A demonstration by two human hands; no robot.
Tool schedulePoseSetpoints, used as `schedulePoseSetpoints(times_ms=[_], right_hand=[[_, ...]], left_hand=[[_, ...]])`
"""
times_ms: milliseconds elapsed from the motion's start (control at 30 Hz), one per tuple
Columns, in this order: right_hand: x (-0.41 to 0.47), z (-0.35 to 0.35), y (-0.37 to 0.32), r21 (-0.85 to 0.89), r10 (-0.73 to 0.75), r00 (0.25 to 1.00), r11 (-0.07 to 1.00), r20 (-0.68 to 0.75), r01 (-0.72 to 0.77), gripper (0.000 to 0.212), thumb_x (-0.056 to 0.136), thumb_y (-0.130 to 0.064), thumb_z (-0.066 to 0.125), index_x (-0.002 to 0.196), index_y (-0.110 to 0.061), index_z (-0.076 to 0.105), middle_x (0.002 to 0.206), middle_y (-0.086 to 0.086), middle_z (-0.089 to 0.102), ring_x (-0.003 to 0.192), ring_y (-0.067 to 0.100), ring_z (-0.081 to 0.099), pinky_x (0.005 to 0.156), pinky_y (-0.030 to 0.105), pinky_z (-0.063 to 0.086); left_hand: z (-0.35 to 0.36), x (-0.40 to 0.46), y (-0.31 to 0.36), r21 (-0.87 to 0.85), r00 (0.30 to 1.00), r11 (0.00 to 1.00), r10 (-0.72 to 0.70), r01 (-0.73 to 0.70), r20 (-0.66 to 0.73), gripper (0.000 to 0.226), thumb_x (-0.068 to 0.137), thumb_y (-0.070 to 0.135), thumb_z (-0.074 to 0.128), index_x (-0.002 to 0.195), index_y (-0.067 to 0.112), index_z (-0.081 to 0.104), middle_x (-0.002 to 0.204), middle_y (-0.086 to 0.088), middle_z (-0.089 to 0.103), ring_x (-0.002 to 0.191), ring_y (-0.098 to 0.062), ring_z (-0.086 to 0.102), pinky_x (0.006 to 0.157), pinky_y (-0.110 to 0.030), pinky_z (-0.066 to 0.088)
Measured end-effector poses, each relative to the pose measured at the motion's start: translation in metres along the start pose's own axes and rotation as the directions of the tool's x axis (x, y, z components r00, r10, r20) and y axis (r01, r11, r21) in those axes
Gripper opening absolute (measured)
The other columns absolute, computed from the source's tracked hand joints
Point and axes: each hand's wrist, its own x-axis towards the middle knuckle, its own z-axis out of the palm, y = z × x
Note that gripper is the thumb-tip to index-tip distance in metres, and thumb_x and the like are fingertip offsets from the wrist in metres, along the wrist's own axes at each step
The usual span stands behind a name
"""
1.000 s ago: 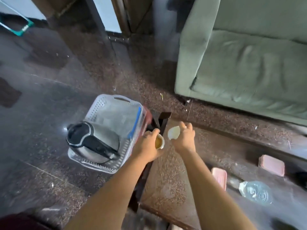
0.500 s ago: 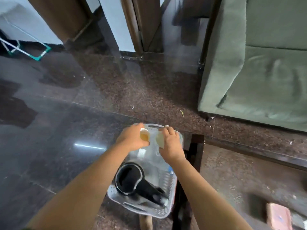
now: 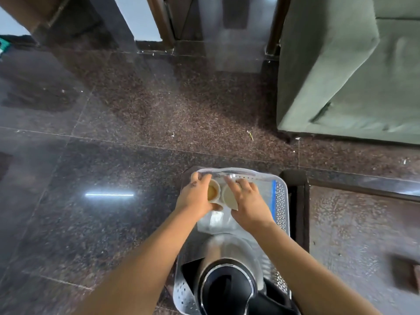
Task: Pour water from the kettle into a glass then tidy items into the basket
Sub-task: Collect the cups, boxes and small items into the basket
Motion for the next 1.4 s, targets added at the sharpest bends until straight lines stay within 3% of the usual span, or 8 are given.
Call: schedulePoseSetpoints(times_ms=[233,567,767,900,1033,1167,1267,1400], right_hand=[[-0.003,0.013,-0.001,0.028,0.026,1.0,0.999,0.001,-0.026,0.076,0.069,-0.016,0.073,0.136,-0.013,0.035,0.127,0.006,0.052,0.114,0.027,0.043,0.093,0.034,0.042],[0.001,0.011,0.005,0.089,0.006,0.996,0.996,-0.084,0.002,0.08,0.072,-0.007,0.069,0.144,-0.019,0.038,0.13,0.011,0.047,0.119,0.031,0.046,0.095,0.041,0.048],[-0.006,0.01,0.003,0.085,0.022,0.996,0.996,-0.081,-0.016,0.094,0.077,-0.029,0.078,0.151,-0.02,0.02,0.135,0.011,0.042,0.125,0.03,0.042,0.103,0.039,0.042],[-0.022,-0.004,0.008,0.289,0.111,0.975,0.956,-0.193,-0.052,0.09,0.076,-0.034,0.079,0.147,-0.019,0.026,0.136,0.012,0.044,0.124,0.03,0.045,0.103,0.038,0.039],[-0.053,-0.025,0.023,0.494,0.236,0.912,0.868,-0.335,-0.043,0.075,0.079,-0.032,0.077,0.141,-0.016,0.037,0.13,0.008,0.049,0.113,0.02,0.054,0.096,0.031,0.045],[-0.099,-0.056,0.052,0.529,0.32,0.801,0.849,-0.506,-0.005,0.053,0.081,-0.025,0.074,0.125,-0.013,0.048,0.115,0.003,0.056,0.102,0.015,0.054,0.087,0.03,0.048],[-0.143,-0.081,0.088,0.529,0.403,0.676,0.848,-0.617,-0.023,0.026,0.079,-0.019,0.069,0.097,-0.014,0.051,0.093,0.0,0.056,0.087,0.018,0.052,0.074,0.031,0.045],[-0.218,-0.111,0.159,0.566,0.526,0.571,0.815,-0.63,-0.126,0.012,0.072,-0.027,0.06,0.08,-0.017,0.059,0.082,-0.001,0.055,0.076,0.022,0.053,0.066,0.029,0.039]], left_hand=[[0.008,-0.002,-0.01,0.043,0.994,0.998,0.059,-0.055,-0.092,0.069,0.082,0.011,0.071,0.138,0.031,0.037,0.142,0.001,0.032,0.101,-0.032,0.062,0.076,-0.04,0.052],[0.012,-0.009,-0.018,0.025,0.985,0.992,0.128,-0.126,-0.118,0.066,0.083,0.022,0.07,0.139,0.032,0.037,0.143,0.004,0.032,0.099,-0.031,0.063,0.074,-0.041,0.055],[0.007,-0.024,-0.01,0.049,0.988,0.995,0.095,-0.09,-0.122,0.085,0.084,0.028,0.07,0.149,0.033,0.016,0.15,0.0,0.017,0.106,-0.029,0.061,0.08,-0.039,0.053],[-0.007,-0.041,0.009,-0.06,0.978,0.986,0.144,-0.154,-0.149,0.08,0.081,0.039,0.072,0.146,0.032,0.026,0.147,0.003,0.024,0.115,-0.026,0.056,0.081,-0.037,0.05],[-0.042,-0.066,0.046,-0.131,0.971,0.962,0.236,-0.239,-0.036,0.069,0.081,0.053,0.066,0.14,0.037,0.034,0.141,0.01,0.031,0.125,-0.02,0.047,0.091,-0.04,0.045],[-0.074,-0.107,0.118,-0.207,0.929,0.908,0.337,-0.363,-0.153,0.052,0.084,0.052,0.062,0.131,0.04,0.044,0.135,0.011,0.044,0.122,-0.014,0.05,0.094,-0.039,0.046],[-0.068,-0.156,0.194,-0.202,0.804,0.783,0.541,-0.589,-0.247,0.012,0.087,0.046,0.058,0.095,0.036,0.058,0.109,0.017,0.055,0.103,-0.009,0.056,0.085,-0.038,0.048],[-0.01,-0.193,0.295,-0.177,0.659,0.637,0.697,-0.75,-0.283,0.023,0.087,0.042,0.052,0.082,0.024,0.065,0.087,0.012,0.061,0.084,-0.013,0.059,0.076,-0.035,0.05]])
